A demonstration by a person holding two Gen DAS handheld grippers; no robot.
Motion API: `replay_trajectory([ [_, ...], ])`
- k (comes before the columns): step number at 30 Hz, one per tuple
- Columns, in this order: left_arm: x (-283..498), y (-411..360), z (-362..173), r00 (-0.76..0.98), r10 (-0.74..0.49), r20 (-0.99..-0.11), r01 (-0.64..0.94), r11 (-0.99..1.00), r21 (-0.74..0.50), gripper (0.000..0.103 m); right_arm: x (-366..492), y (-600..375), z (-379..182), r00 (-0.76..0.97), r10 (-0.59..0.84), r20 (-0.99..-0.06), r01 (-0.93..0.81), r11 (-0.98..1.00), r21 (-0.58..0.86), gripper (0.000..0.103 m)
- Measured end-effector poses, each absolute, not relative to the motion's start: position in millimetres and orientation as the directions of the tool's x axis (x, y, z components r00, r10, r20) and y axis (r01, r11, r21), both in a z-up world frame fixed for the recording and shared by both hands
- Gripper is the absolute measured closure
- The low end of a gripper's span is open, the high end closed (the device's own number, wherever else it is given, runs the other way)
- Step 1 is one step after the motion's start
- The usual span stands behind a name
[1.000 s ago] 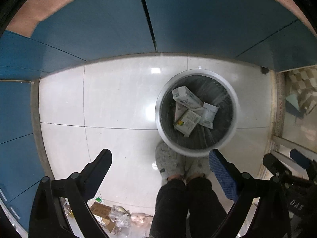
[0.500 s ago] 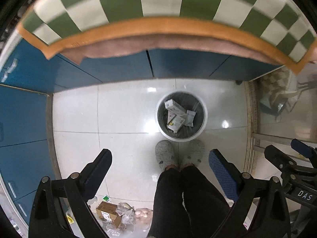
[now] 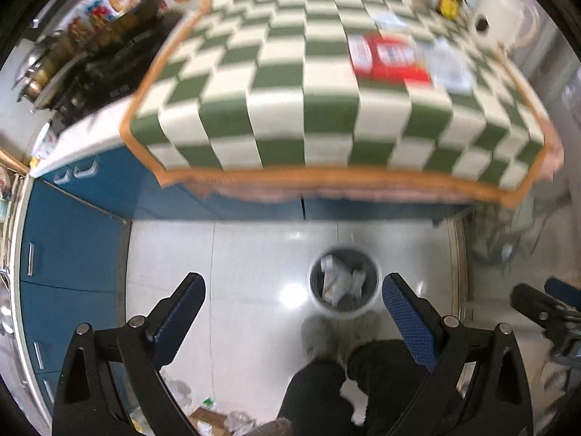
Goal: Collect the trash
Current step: 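Raise both tools back up toward the counter, then grasp the red-white sugar bag with the left tool while the right tool grasps the white medicine sachet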
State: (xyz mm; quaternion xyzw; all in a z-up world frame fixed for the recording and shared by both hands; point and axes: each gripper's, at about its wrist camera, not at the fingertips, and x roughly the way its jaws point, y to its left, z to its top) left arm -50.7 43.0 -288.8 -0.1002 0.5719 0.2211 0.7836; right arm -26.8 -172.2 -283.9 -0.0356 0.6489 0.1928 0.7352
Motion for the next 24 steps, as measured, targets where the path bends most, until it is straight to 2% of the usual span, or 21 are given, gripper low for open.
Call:
replay_trajectory([
  [7, 33, 76, -263, 0.307, 0.276, -0.911, -0.518, 0.851, 0.083, 0.003, 72, -184, -240, 0.194, 0.333, -0.923, -0.239, 0.928, 0.285, 0.0],
  [8, 55, 83, -266, 0.295, 0.283, -0.913, -0.527, 0.845, 0.092, 0.003, 92, -185, -237, 0.212, 0.349, -0.913, -0.237, 0.924, 0.298, 0.004],
  [9, 67, 86, -267, 0.286, 0.289, -0.914, -0.536, 0.839, 0.097, 0.003, 110, -185, -238, 0.219, 0.362, -0.906, -0.239, 0.92, 0.31, 0.017],
  [10, 82, 91, -269, 0.277, 0.292, -0.916, -0.548, 0.831, 0.099, 0.003, 135, -182, -238, 0.224, 0.378, -0.898, -0.24, 0.915, 0.325, 0.025],
  [12, 116, 103, -278, 0.252, 0.286, -0.924, -0.576, 0.812, 0.095, 0.003, 178, -173, -245, 0.219, 0.402, -0.889, -0.251, 0.904, 0.347, 0.057],
  [14, 152, 116, -292, 0.215, 0.254, -0.943, -0.606, 0.792, 0.075, 0.003, 224, -159, -255, 0.204, 0.421, -0.884, -0.267, 0.893, 0.363, 0.07],
  [18, 201, 132, -321, 0.168, 0.14, -0.976, -0.641, 0.768, -0.001, 0.003, 299, -123, -289, 0.103, 0.443, -0.891, -0.33, 0.86, 0.39, 0.086],
  [24, 249, 142, -359, 0.117, 0.01, -0.993, -0.64, 0.765, -0.068, 0.005, 349, -88, -346, -0.038, 0.386, -0.922, -0.384, 0.846, 0.37, 0.094],
])
